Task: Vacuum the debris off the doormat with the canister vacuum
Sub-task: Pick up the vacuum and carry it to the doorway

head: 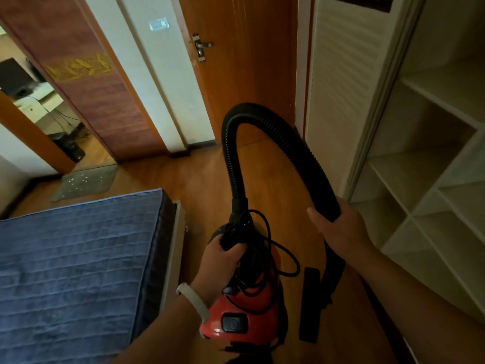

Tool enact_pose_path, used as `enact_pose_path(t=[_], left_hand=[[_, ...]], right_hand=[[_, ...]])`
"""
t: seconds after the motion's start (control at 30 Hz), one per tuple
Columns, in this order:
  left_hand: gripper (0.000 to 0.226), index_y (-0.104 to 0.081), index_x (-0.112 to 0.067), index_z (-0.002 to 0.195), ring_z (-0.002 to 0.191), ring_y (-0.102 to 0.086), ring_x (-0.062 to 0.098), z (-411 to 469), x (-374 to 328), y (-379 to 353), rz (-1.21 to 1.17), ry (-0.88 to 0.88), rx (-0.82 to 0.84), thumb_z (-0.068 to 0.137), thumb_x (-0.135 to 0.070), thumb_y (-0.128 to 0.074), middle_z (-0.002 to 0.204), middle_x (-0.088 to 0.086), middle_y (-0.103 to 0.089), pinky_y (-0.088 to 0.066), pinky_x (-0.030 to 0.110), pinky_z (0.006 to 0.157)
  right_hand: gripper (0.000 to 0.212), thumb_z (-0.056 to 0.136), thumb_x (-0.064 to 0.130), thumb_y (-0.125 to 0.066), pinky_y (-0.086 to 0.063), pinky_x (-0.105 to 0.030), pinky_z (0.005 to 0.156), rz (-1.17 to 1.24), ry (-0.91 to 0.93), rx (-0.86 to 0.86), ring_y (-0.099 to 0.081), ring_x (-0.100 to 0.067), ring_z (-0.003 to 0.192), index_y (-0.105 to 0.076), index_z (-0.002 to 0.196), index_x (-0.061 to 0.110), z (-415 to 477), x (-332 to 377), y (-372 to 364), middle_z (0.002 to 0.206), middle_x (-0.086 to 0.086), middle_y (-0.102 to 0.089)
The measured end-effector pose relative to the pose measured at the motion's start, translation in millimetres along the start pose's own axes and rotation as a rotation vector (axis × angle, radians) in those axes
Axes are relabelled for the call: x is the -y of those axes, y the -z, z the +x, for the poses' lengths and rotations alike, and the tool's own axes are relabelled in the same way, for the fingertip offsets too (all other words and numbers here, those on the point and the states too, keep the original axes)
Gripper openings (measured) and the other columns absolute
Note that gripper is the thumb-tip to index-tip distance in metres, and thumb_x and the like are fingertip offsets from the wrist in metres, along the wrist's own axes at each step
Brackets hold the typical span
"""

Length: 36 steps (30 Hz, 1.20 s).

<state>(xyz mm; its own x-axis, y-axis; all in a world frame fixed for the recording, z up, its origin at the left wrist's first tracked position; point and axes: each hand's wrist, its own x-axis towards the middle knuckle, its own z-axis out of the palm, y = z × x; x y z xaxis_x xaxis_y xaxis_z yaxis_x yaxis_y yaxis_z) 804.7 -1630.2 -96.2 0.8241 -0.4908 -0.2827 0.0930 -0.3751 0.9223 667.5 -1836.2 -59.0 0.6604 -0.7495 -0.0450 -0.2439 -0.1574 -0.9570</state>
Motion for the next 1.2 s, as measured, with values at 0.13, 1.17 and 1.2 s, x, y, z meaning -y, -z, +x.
enact_pose_path(t=[0.13,1.17,1.2], left_hand=[[0.02,-0.063,0.001,0.103,0.069,-0.062,0.036,51.3,0.5,-0.9,-0.024,-0.004,0.028,0.092,-0.015,-0.068,0.082,0.03,-0.064,-0.051,0.038,0.064],[0.018,-0.061,-0.012,0.105,0.056,-0.064,0.009,509.2,-94.8,127.9,-0.08,0.081,-0.175,0.09,-0.01,-0.069,0.075,0.006,-0.068,-0.053,0.02,0.051],[0.018,-0.06,-0.012,0.105,0.055,-0.063,0.009,524.8,-99.9,128.1,-0.072,0.093,-0.193,0.09,-0.01,-0.069,0.074,0.005,-0.067,-0.051,0.02,0.05]], right_hand=[[0.011,0.09,0.028,-0.071,-0.055,-0.035,0.068,0.002,-0.014,-0.014,-0.063,-0.021,0.075,-0.06,0.087,0.027,41.9,1.5,-14.7,0.089,-0.009,-0.068],[0.027,0.09,0.037,-0.067,-0.05,-0.034,0.055,-0.095,0.096,0.095,-0.06,-0.024,0.061,-0.059,0.081,0.014,521.6,91.1,-255.6,0.076,-0.013,-0.065],[0.027,0.09,0.037,-0.067,-0.048,-0.033,0.055,-0.09,0.092,0.125,-0.059,-0.023,0.061,-0.059,0.082,0.012,543.8,90.7,-263.6,0.078,-0.016,-0.065]])
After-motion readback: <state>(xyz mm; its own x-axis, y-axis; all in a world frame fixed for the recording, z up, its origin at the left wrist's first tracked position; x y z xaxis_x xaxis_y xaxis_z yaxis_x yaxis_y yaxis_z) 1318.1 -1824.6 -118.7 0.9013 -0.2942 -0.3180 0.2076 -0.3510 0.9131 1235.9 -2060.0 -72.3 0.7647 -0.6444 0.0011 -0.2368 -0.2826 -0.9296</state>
